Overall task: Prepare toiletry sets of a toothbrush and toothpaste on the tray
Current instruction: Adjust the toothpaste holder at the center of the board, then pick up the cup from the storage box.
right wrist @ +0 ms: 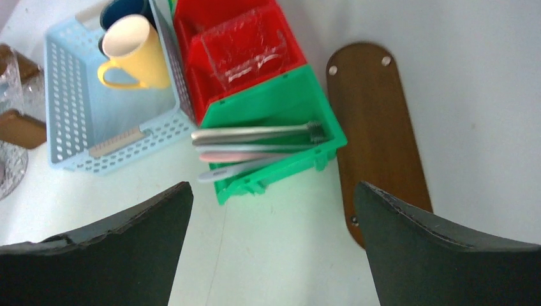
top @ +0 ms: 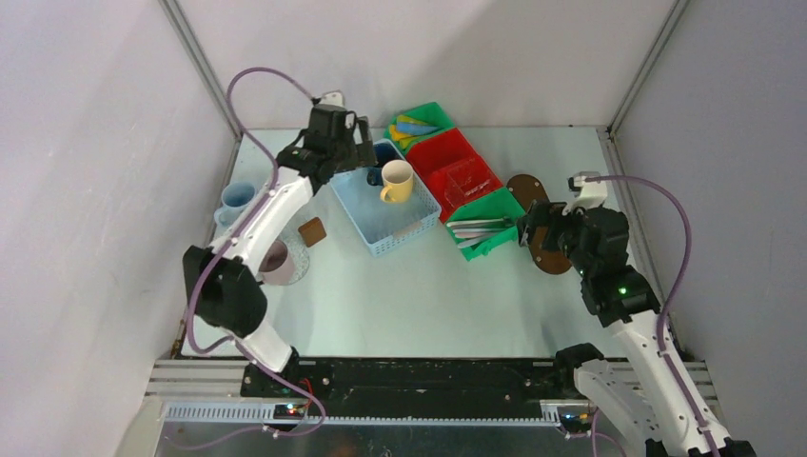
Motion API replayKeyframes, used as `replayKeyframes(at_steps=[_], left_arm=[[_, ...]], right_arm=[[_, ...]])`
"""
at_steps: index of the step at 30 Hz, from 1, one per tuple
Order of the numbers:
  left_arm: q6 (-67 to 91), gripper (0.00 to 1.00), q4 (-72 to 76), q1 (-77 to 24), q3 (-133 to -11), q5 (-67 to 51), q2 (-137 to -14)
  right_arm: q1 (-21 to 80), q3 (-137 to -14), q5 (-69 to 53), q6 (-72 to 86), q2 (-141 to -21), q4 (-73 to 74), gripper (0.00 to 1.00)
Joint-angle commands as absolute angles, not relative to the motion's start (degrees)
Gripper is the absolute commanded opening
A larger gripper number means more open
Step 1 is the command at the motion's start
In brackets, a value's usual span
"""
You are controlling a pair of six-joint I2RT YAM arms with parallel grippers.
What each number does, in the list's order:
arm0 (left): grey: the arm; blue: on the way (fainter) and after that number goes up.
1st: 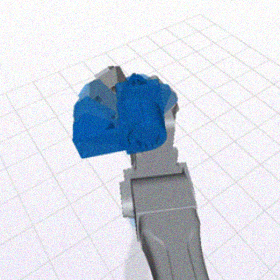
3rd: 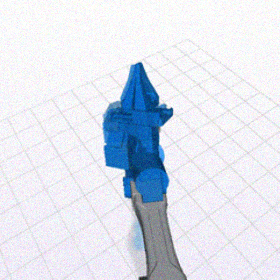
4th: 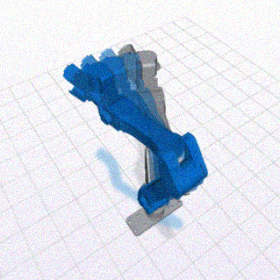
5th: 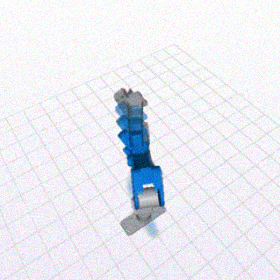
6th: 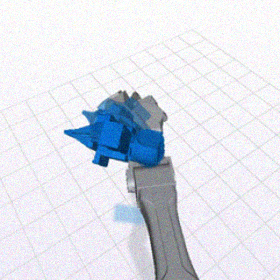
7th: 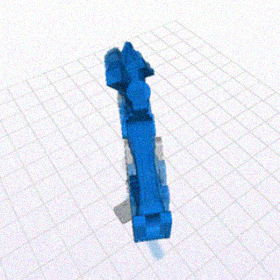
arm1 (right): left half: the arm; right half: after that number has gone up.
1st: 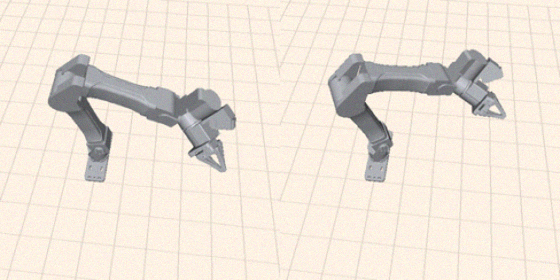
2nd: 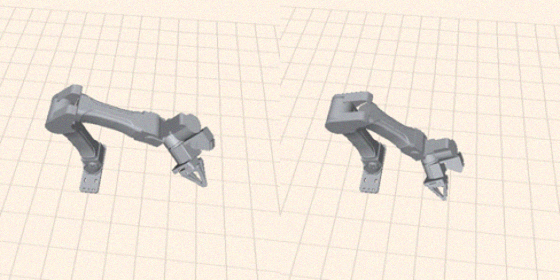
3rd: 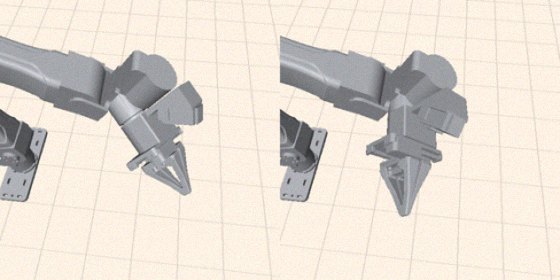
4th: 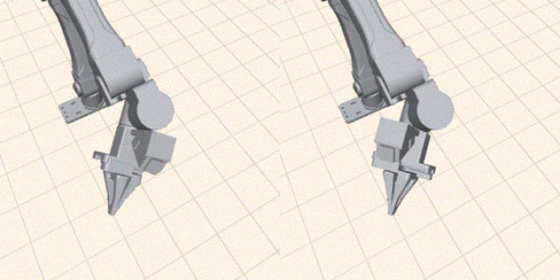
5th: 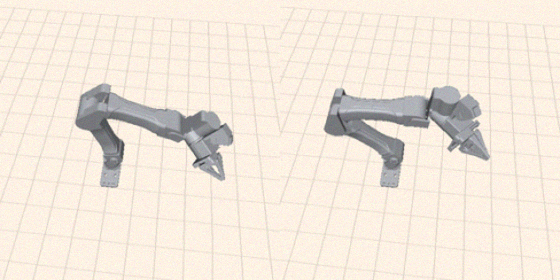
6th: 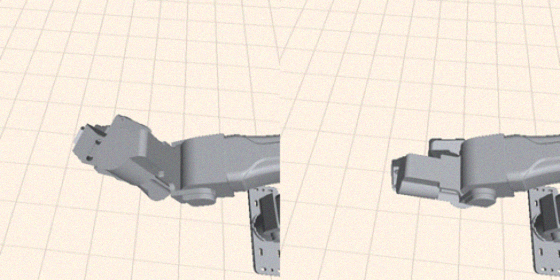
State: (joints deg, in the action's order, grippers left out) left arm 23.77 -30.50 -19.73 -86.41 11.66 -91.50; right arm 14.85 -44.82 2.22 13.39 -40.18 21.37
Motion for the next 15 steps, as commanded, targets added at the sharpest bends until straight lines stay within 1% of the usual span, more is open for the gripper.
replayKeyframes(at_steps=[1,8,11,12,13,15], left_arm=[[19.6,0.93,-31.3,-21.7,-93.0,10.2,-98.3],[21.4,0.81,-30.3,-22.5,-100.5,8.0,-109.5],[22.9,0.72,-29.7,-22.6,-102.5,7.2,-112.5],[23.2,0.7,-29.1,-22.5,-102.8,7.1,-113.7],[23.8,0.65,-28.6,-22.5,-103.3,7.0,-114.3],[24.6,0.59,-28.0,-22.5,-104.4,7.1,-116.6]], right_arm=[[14.5,-47.8,-1.9,15.3,-41.6,23.8,0.99],[14.4,-47.7,-2.2,15.4,-42.8,24.9,0.99],[14.4,-47.7,-2.2,15.5,-43.0,25.3,0.99],[14.4,-47.8,-2.2,15.5,-43.2,25.4,0.99],[14.3,-47.7,-2.3,15.5,-43.3,25.6,0.99],[14.3,-47.7,-2.6,15.6,-43.6,25.7,0.99]])
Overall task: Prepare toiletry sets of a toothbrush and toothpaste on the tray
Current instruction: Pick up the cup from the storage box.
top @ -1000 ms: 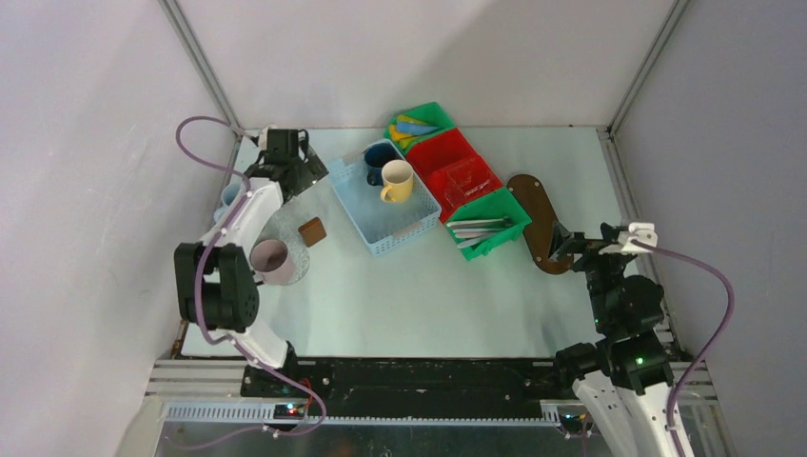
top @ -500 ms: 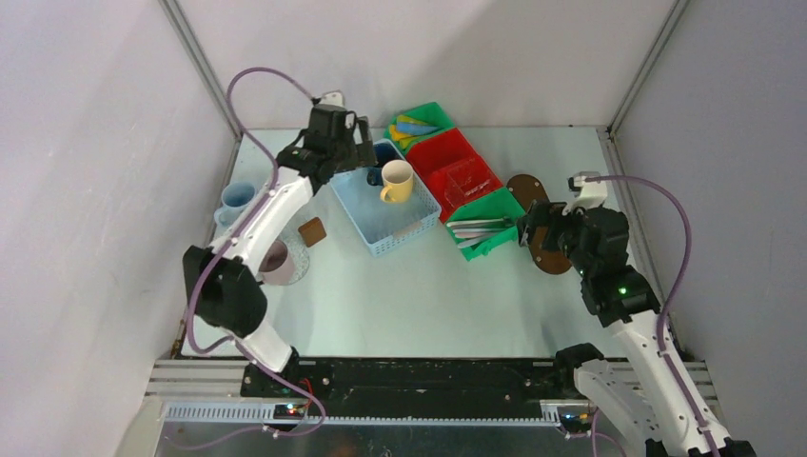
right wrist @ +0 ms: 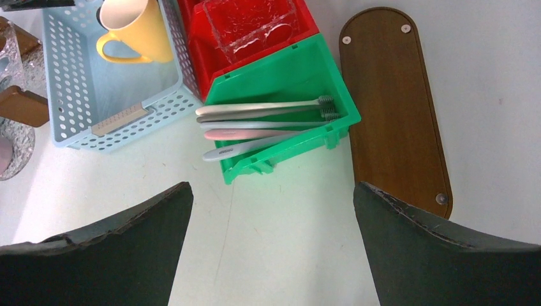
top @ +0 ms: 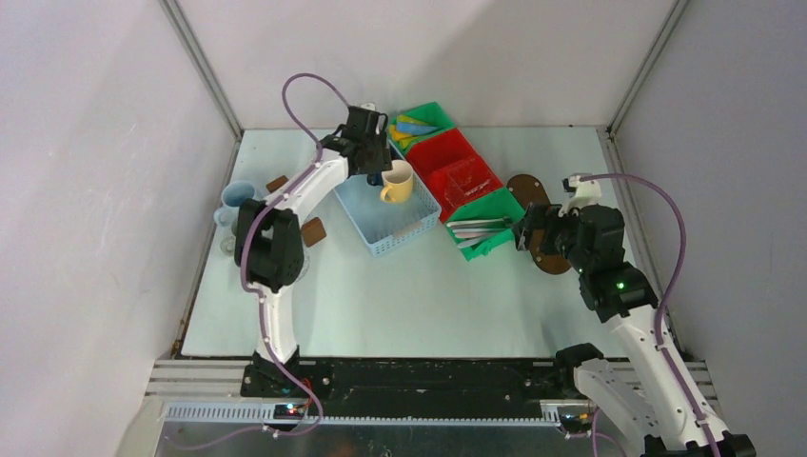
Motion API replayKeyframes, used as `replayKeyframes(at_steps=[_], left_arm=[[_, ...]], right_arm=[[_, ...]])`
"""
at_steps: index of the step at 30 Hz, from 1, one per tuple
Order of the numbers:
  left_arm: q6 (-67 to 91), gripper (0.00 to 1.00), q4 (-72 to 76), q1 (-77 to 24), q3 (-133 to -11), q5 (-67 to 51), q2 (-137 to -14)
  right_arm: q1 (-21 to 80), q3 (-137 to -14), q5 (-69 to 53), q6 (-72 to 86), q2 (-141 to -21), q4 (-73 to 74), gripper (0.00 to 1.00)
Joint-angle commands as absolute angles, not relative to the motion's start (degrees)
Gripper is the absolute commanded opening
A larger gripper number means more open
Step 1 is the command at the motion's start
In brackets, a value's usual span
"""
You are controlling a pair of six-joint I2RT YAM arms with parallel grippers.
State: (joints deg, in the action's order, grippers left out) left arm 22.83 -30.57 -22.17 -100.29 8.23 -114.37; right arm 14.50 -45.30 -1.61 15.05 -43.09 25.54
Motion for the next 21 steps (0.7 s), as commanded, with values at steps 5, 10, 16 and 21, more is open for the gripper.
replayKeyframes(at_steps=[5,10,16,21], left_arm=[[25.9,0.47,-28.8,-22.5,-108.1,6.7,-121.0],[26.7,0.36,-29.1,-22.7,-107.7,6.0,-123.0],[26.8,0.17,-29.2,-22.7,-105.6,5.1,-123.1],[26.2,0.0,-27.6,-23.0,-101.4,4.4,-117.7]], right_arm=[[14.3,-47.7,-3.1,16.0,-44.0,25.9,0.99],[14.3,-47.7,-3.0,16.0,-44.3,26.0,0.99],[14.3,-47.8,-4.9,16.6,-45.1,24.7,0.99],[14.4,-48.3,-6.9,16.2,-46.5,24.6,0.99]])
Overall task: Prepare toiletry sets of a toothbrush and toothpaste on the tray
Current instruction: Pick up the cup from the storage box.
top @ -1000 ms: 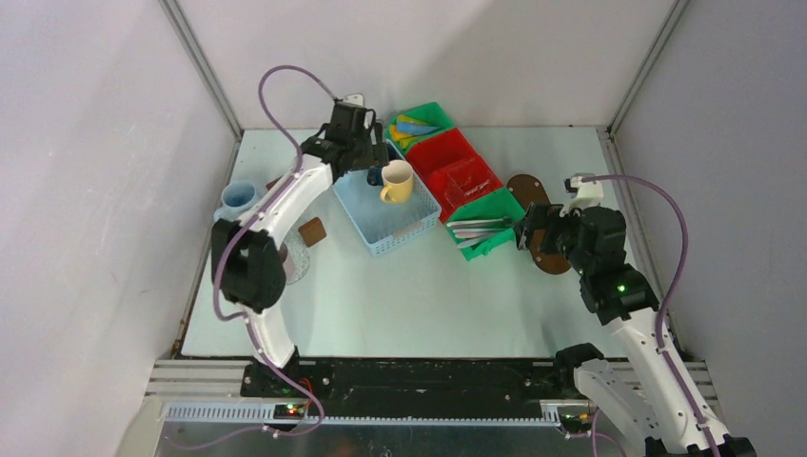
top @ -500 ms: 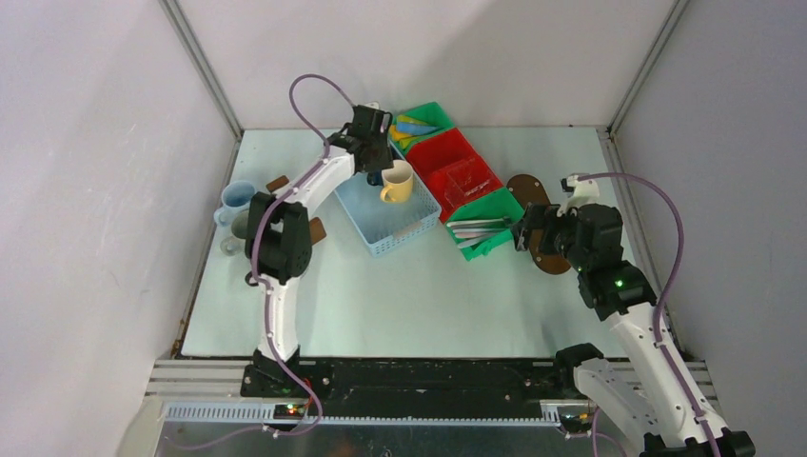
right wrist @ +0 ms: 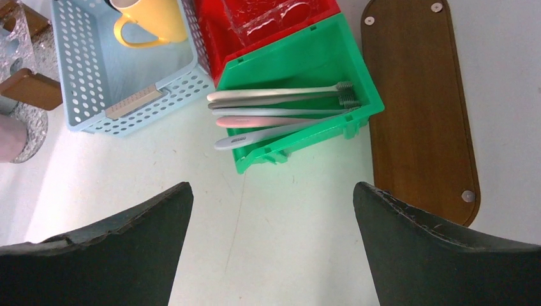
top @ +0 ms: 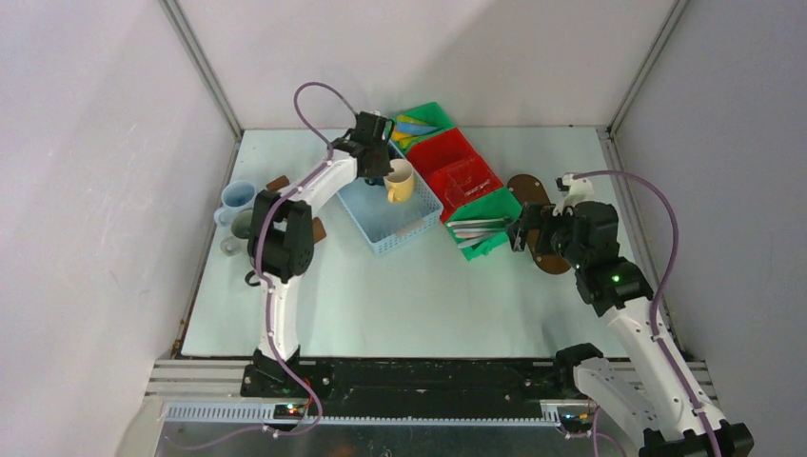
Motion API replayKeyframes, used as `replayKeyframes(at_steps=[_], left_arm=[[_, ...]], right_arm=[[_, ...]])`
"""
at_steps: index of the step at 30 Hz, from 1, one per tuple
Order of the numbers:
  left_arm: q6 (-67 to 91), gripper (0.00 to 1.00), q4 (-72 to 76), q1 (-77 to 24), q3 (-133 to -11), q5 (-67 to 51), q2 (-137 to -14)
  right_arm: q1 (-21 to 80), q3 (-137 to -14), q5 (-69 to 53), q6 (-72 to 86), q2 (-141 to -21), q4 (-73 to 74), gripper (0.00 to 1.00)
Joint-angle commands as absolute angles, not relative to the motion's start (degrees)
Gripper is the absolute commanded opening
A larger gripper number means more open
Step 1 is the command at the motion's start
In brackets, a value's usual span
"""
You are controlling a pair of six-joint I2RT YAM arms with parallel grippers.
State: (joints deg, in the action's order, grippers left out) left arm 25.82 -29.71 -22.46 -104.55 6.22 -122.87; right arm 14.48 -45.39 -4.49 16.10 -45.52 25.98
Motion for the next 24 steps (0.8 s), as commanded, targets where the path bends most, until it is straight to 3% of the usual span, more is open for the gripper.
replayKeyframes(at_steps=[1,12,24], left_arm=[[26.0,0.0,-27.5,-23.1,-100.9,4.3,-116.8],[21.2,0.0,-31.1,-25.6,-97.4,7.2,-105.6],[16.8,0.0,-36.2,-33.0,-95.0,13.1,-96.5]], right_arm=[[14.5,-48.8,-7.3,16.2,-46.8,25.0,0.99],[19.7,-55.0,-9.5,14.2,-52.9,22.9,1.0],[28.3,-68.4,-5.7,14.6,-68.7,23.5,0.91]])
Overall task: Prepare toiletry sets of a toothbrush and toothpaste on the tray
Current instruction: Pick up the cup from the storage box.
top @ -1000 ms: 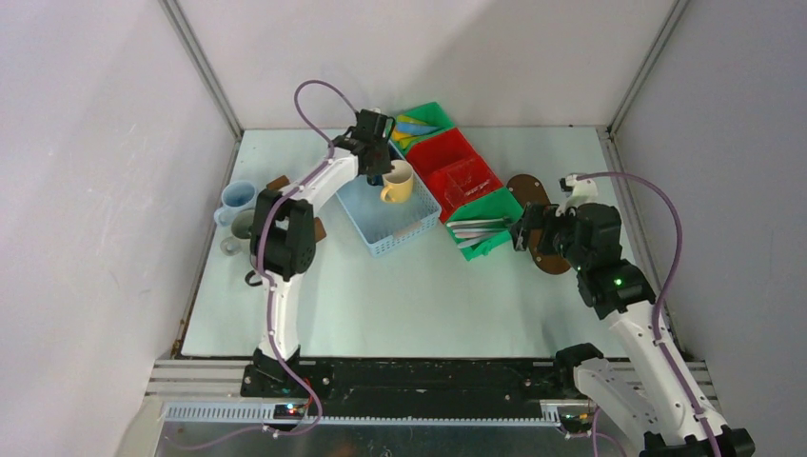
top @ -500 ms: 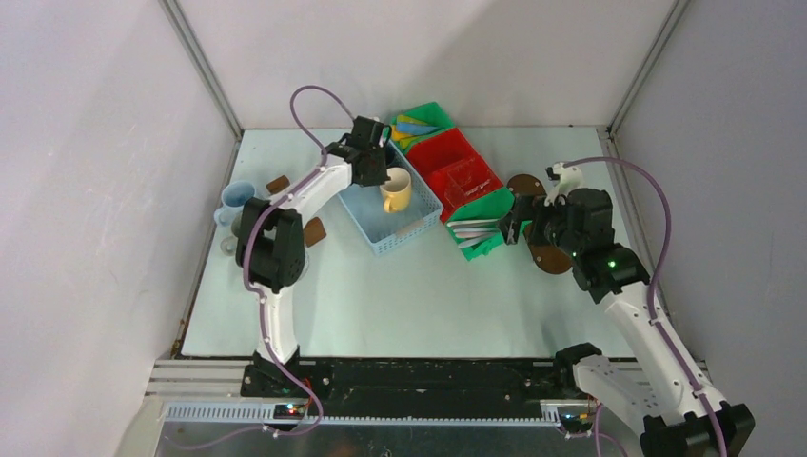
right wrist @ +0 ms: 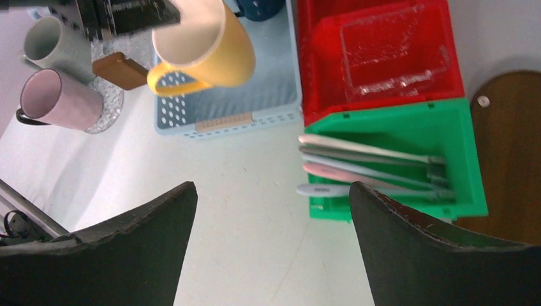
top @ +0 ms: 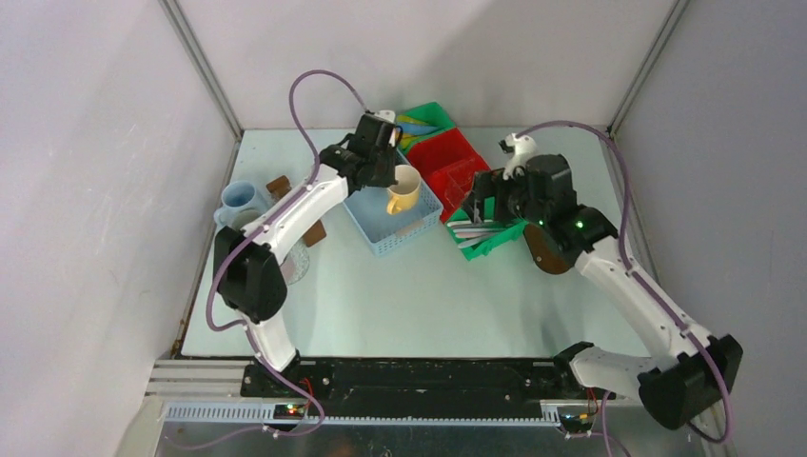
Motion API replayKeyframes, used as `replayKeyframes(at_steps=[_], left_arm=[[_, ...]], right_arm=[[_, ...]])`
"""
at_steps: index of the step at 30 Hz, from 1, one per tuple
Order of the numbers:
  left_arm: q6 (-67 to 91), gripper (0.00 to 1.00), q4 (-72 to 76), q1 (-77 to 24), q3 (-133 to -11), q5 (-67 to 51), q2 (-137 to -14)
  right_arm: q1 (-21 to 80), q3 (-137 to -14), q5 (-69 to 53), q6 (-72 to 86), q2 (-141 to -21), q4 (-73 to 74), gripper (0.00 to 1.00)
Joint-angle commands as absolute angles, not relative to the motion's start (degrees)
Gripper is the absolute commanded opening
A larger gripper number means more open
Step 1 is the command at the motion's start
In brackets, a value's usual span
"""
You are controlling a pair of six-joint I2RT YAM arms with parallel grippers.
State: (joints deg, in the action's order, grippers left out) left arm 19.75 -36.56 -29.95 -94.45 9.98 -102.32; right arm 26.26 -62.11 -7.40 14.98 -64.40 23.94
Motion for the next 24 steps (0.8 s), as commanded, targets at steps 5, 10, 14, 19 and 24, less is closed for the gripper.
replayKeyframes(at_steps=[5,10,14,19,24], left_arm=[[15.2,0.0,-37.8,-37.1,-95.0,16.2,-94.4],[14.1,0.0,-39.1,-40.4,-95.6,18.5,-93.4],[13.8,0.0,-40.0,-42.8,-96.5,19.7,-93.0],[14.4,0.0,-40.0,-44.4,-96.8,20.2,-92.2],[15.9,0.0,-40.0,-45.7,-96.4,20.3,-91.5]], right_arm=[[30.6,-75.7,-5.9,14.4,-75.0,27.9,0.87],[32.4,-79.6,-6.2,13.8,-80.2,29.9,0.83],[33.7,-82.0,-6.0,13.7,-83.5,31.3,0.79],[34.6,-83.7,-4.7,13.9,-87.6,31.8,0.74],[35.9,-83.8,-2.4,13.9,-90.6,31.0,0.67]])
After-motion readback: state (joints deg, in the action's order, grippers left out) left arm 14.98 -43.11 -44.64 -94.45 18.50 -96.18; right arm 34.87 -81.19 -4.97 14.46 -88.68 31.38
